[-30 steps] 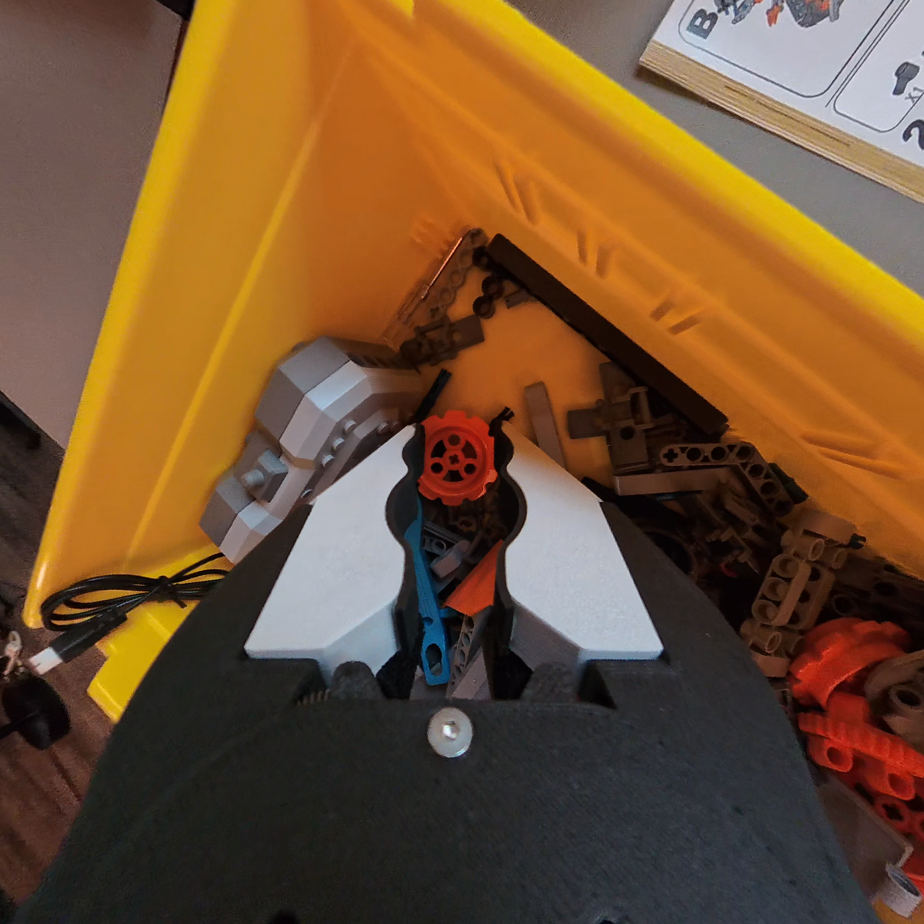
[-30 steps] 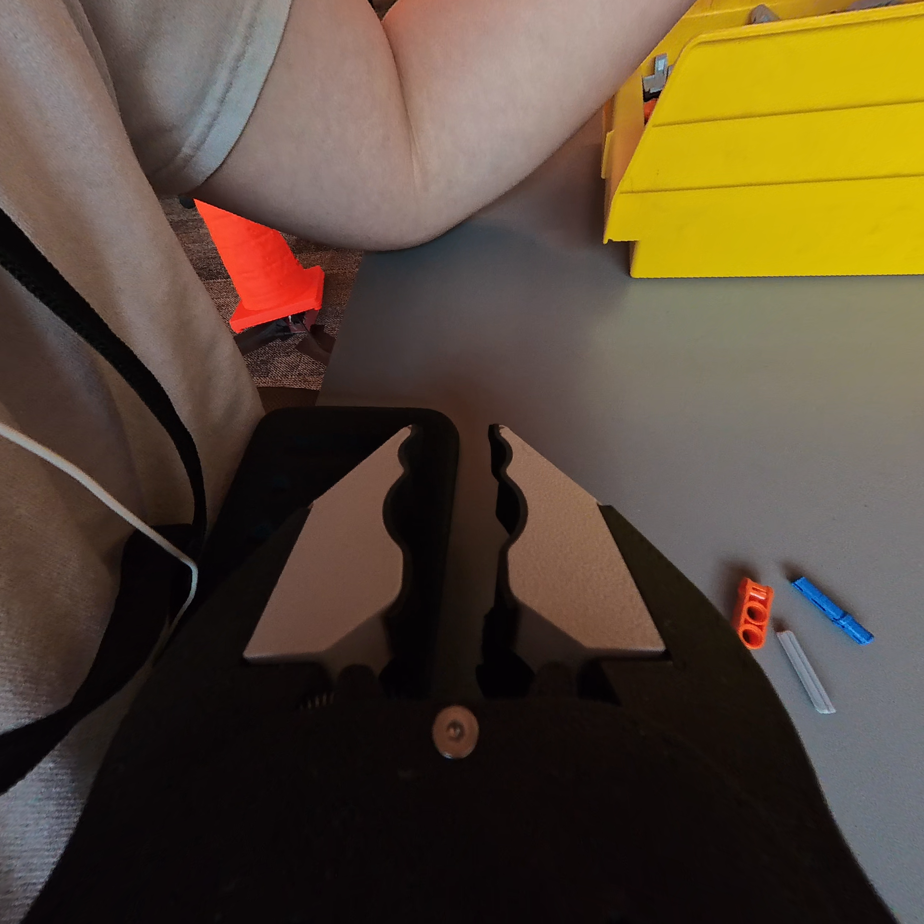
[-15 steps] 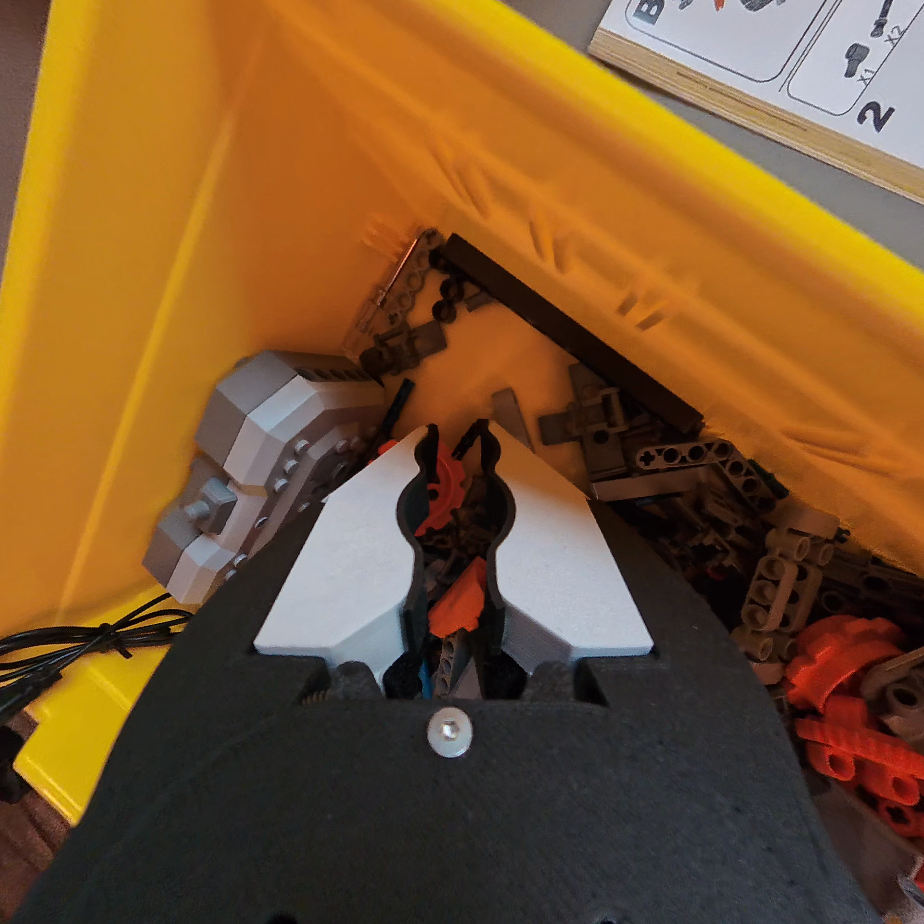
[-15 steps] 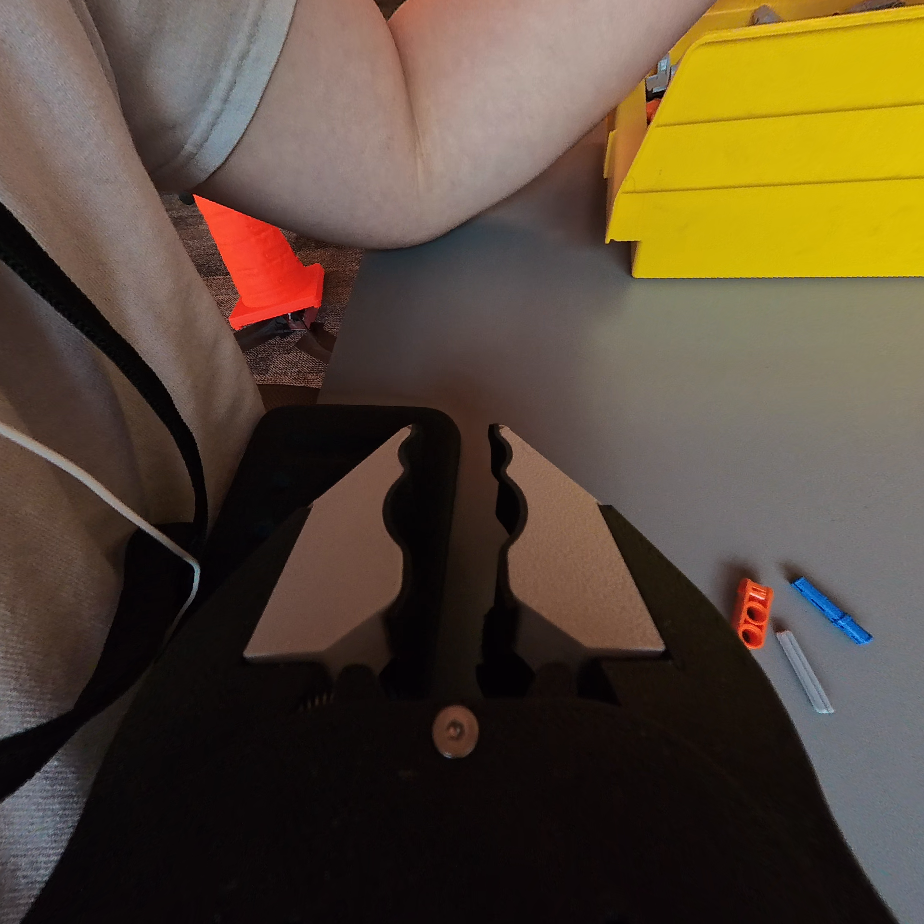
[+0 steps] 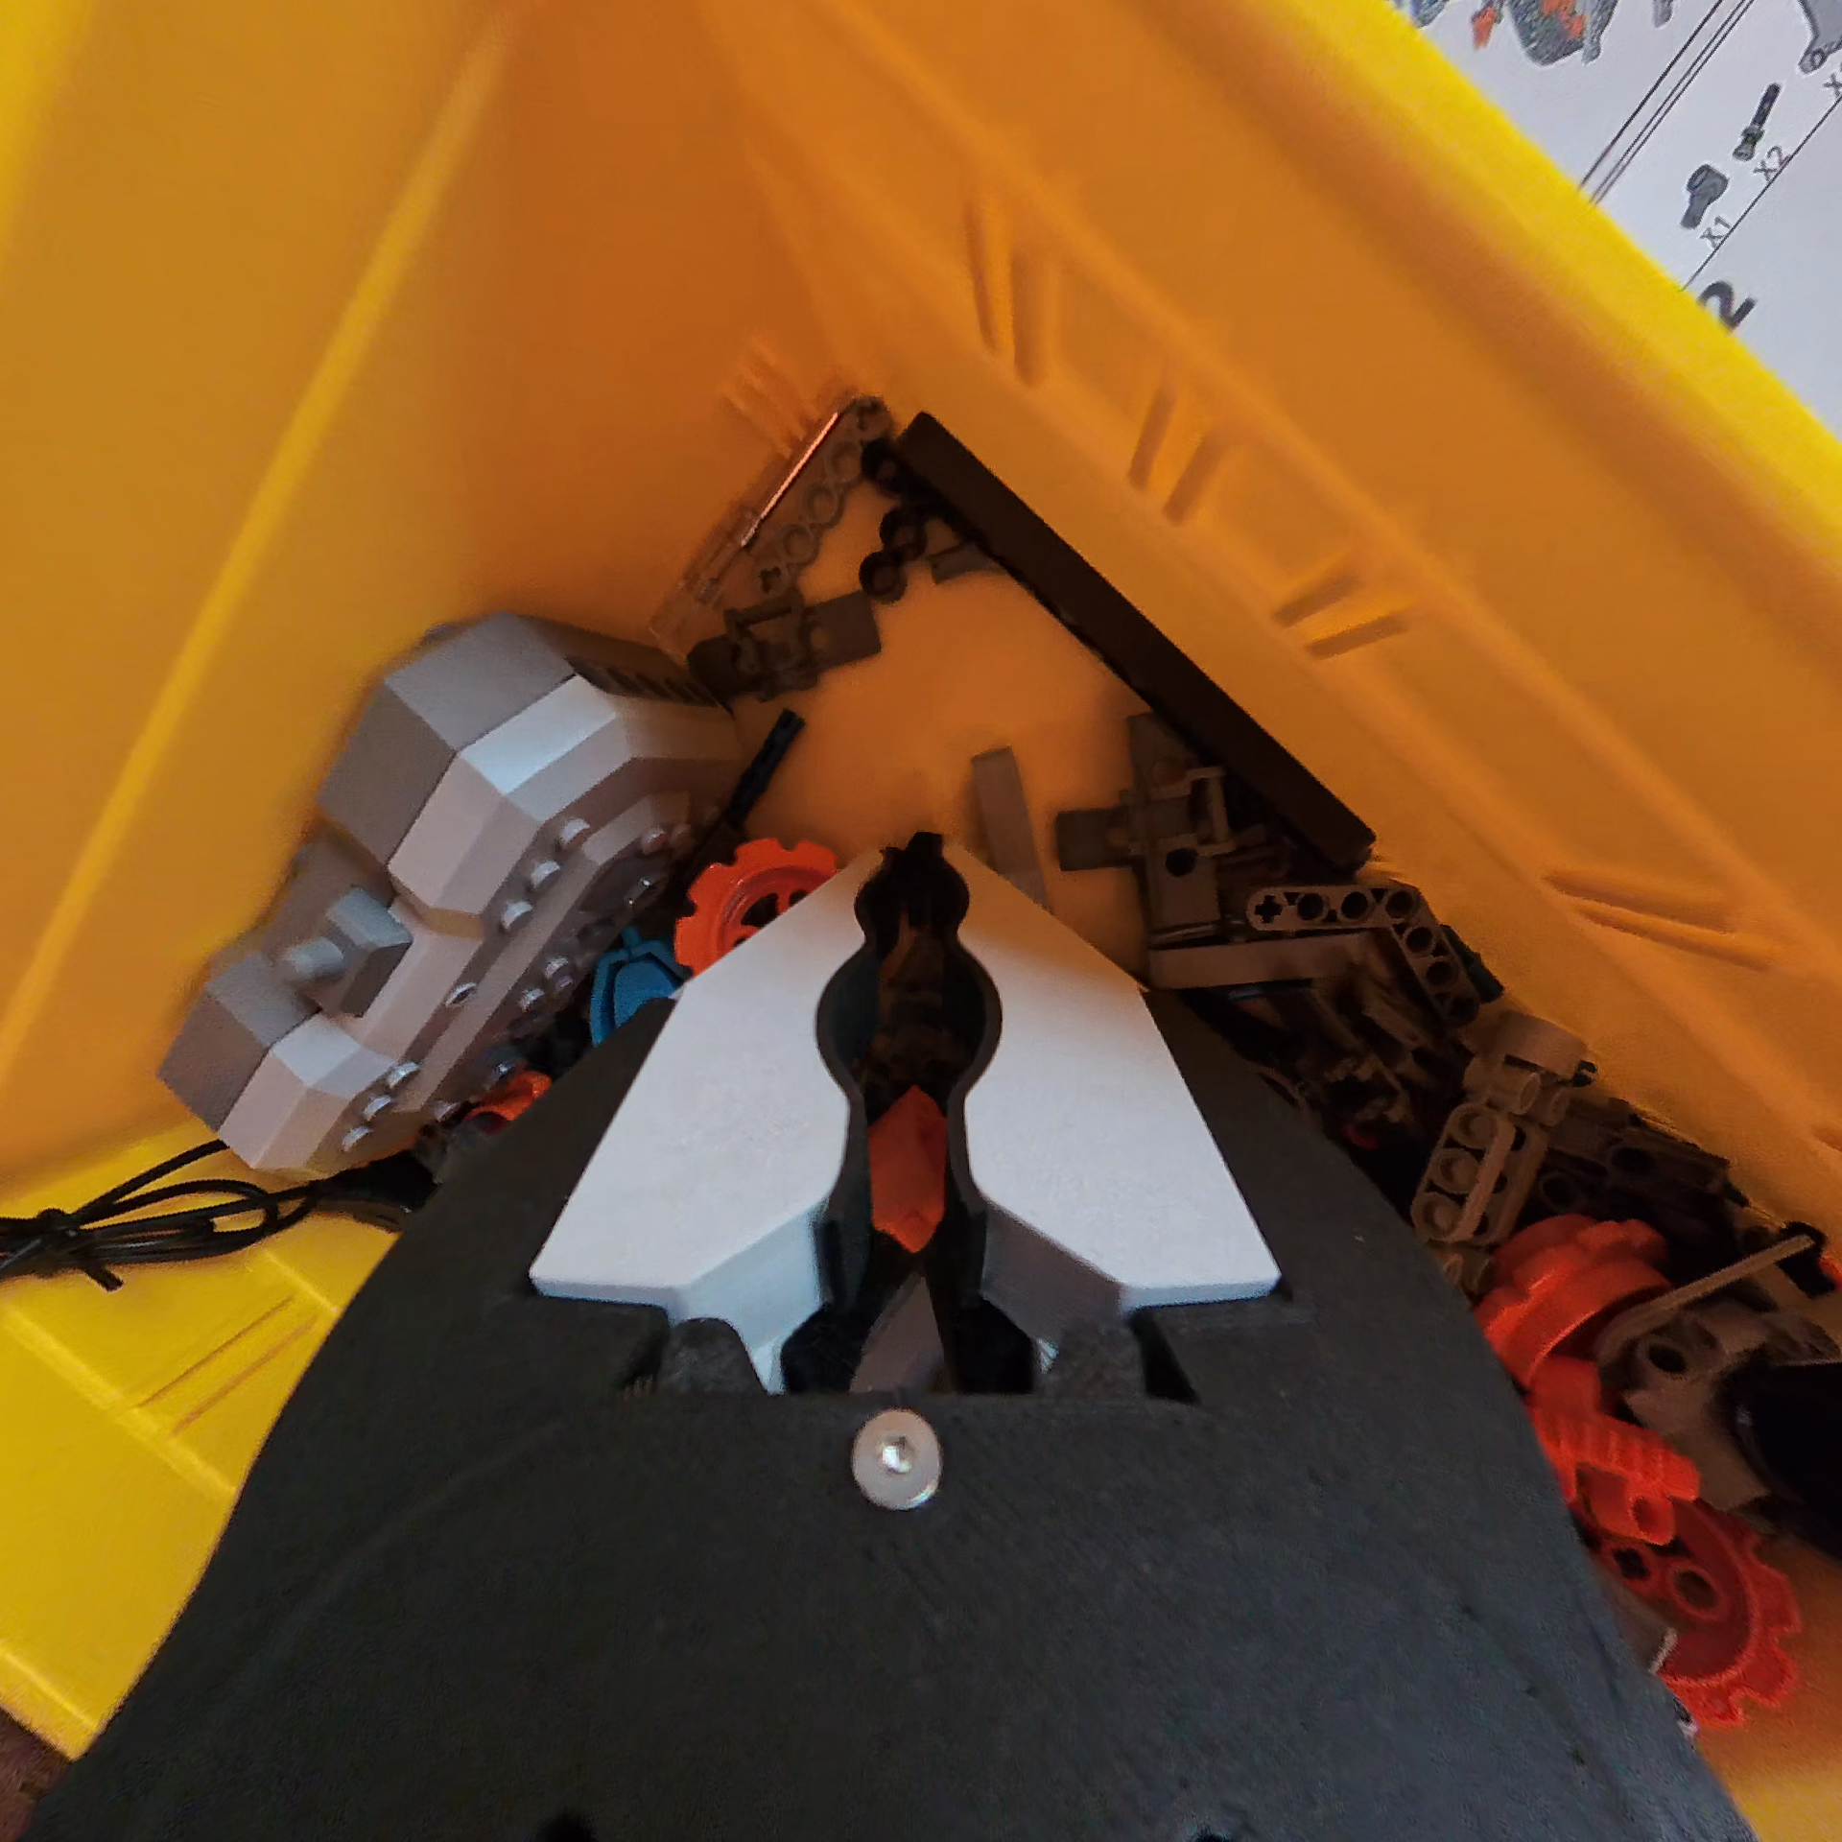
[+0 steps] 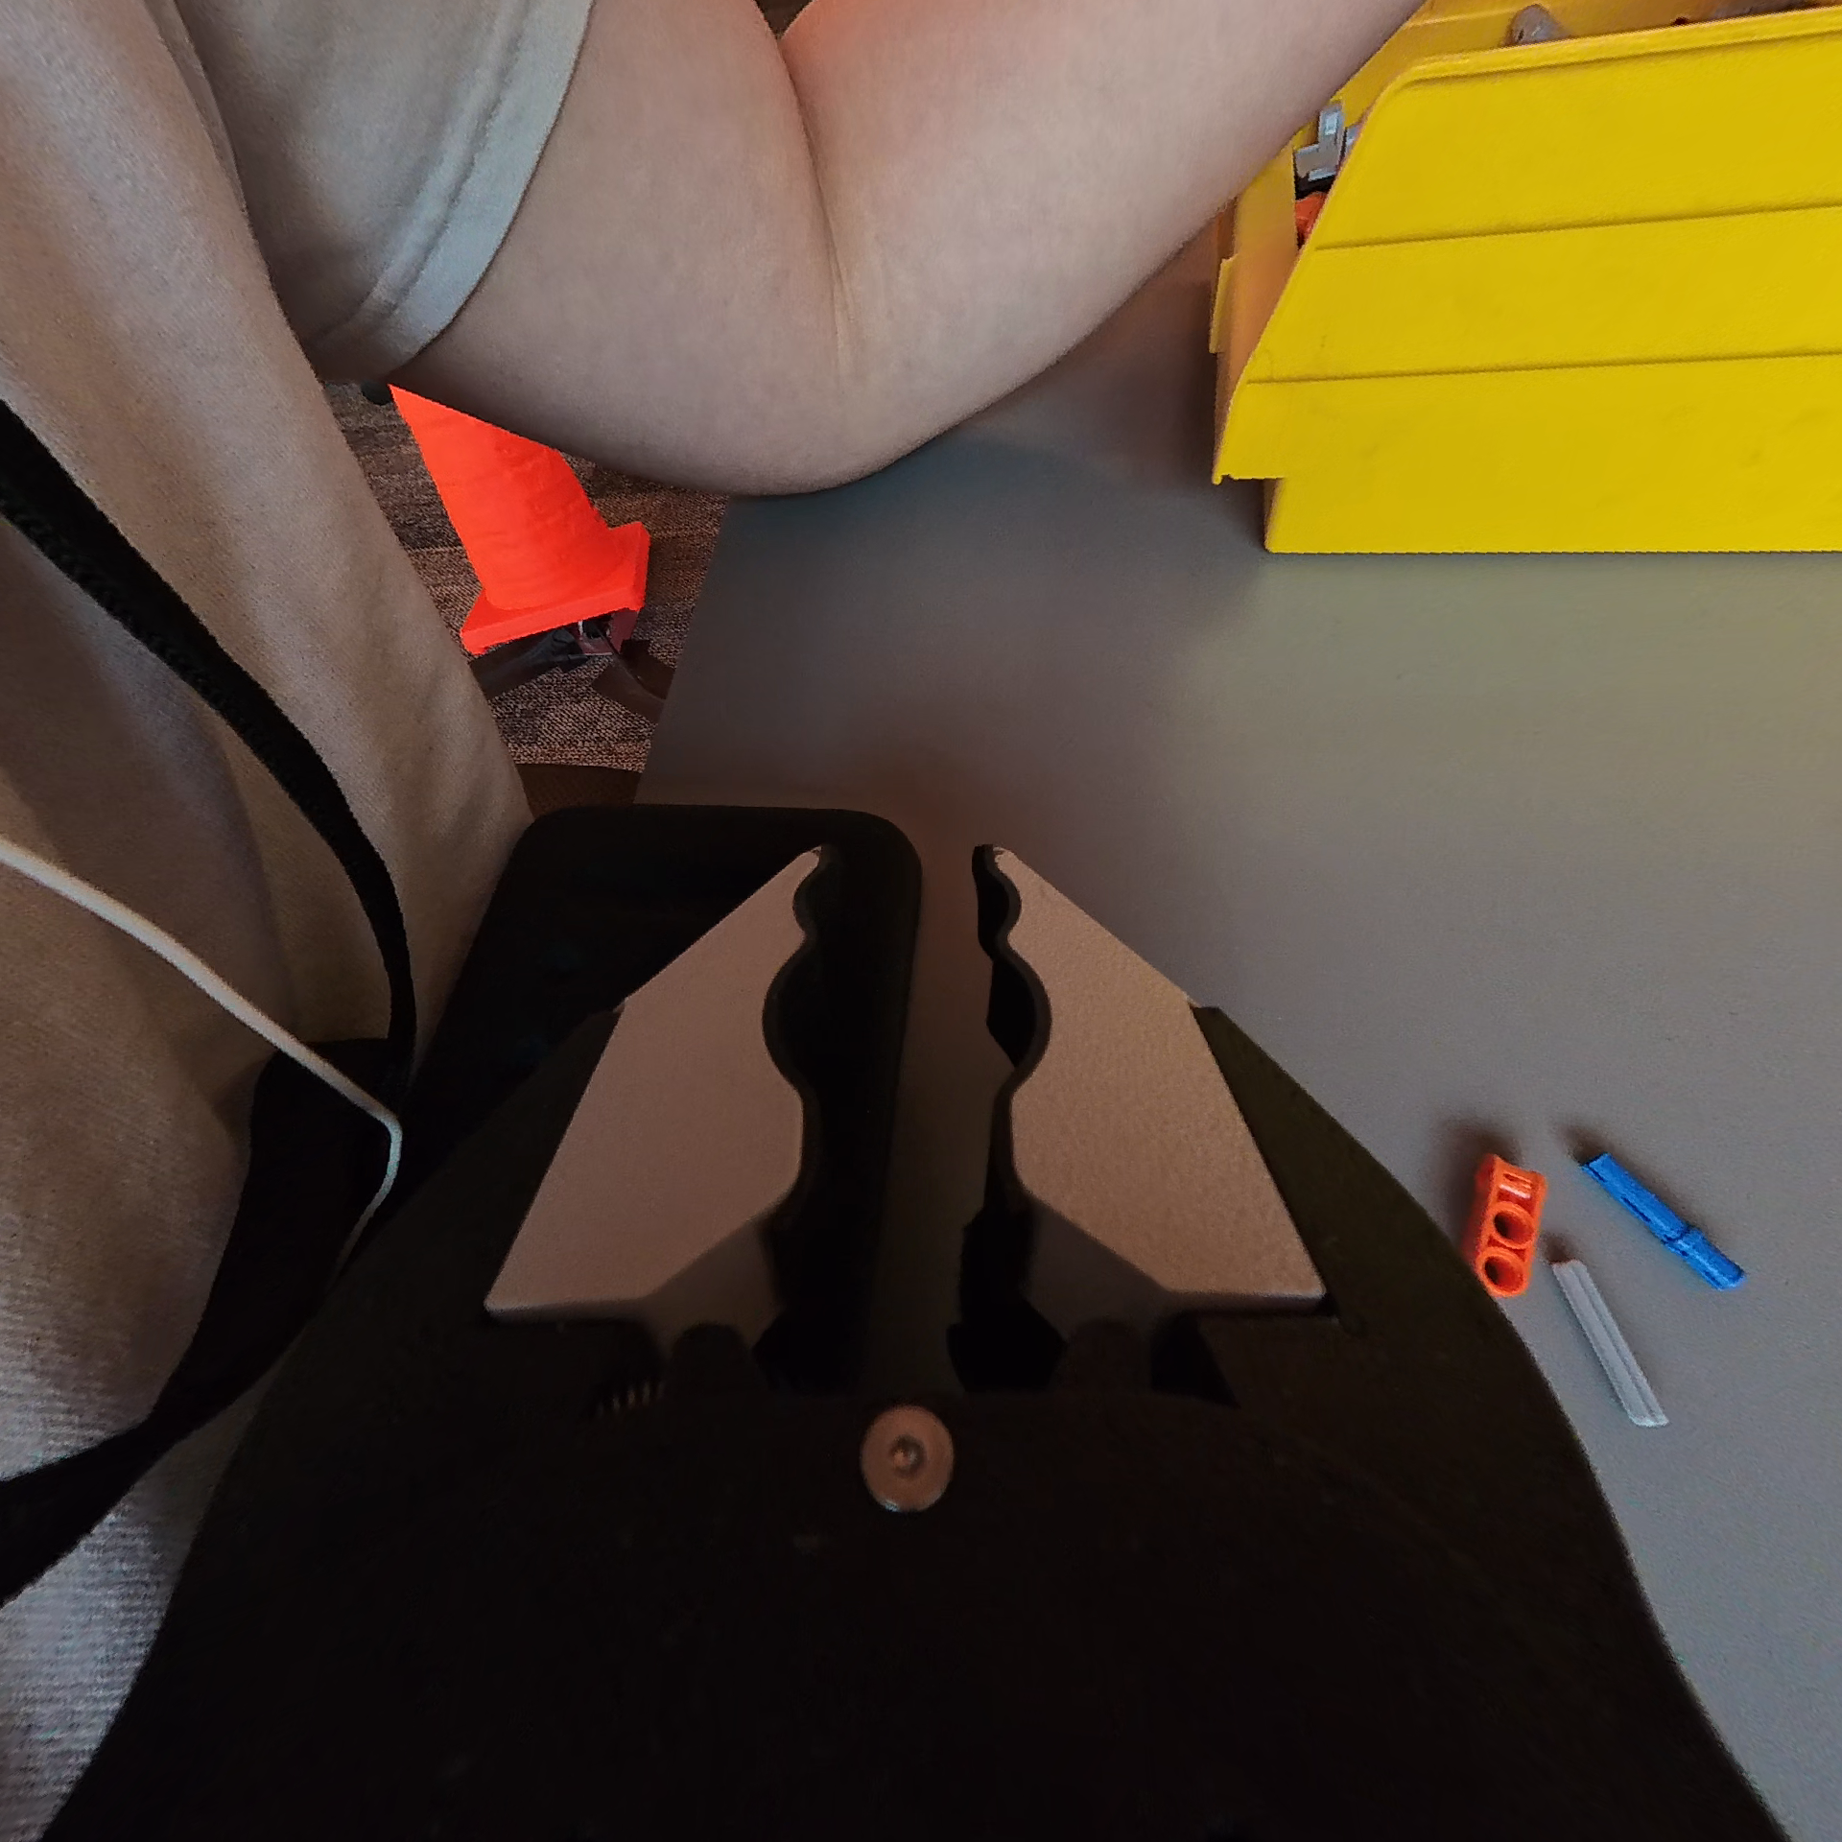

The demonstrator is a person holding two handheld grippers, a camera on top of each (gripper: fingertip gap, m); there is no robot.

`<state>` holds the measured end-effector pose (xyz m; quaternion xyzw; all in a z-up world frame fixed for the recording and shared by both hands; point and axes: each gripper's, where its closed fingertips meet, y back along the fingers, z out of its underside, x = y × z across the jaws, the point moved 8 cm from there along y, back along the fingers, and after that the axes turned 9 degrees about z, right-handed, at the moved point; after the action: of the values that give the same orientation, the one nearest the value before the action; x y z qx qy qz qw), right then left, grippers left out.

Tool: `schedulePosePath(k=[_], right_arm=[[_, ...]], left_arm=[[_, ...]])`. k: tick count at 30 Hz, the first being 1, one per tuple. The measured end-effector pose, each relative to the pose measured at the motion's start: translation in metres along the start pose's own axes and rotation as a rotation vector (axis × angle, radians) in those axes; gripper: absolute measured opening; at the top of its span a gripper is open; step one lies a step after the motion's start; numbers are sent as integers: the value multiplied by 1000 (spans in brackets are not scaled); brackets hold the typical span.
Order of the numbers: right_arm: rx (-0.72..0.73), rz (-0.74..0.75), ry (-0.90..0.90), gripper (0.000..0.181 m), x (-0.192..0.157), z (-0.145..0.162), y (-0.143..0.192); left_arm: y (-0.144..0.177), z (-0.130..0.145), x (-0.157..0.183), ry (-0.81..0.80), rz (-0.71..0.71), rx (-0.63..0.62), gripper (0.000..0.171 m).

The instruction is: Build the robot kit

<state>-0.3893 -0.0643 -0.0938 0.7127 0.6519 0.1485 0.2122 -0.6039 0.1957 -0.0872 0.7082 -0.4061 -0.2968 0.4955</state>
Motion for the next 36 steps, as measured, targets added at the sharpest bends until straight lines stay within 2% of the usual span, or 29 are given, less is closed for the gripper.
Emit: schedulePosePath(k=[10, 13, 17, 27, 36], right_arm=[[0, -2, 0, 27, 0, 0, 0], [0, -2, -2, 27, 0, 0, 0], [0, -1, 1, 27, 0, 0, 0], [0, -4, -2, 27, 0, 0, 0], [-1, -4, -3, 27, 0, 0, 0]], left_arm=[[20, 0, -4, 35, 0, 80, 0], [18, 1, -5, 30, -46, 36, 0], [12, 3, -1, 49, -12, -45, 0], [16, -1, 0, 80, -9, -28, 7], [17, 4, -7, 218, 32, -38, 3]])
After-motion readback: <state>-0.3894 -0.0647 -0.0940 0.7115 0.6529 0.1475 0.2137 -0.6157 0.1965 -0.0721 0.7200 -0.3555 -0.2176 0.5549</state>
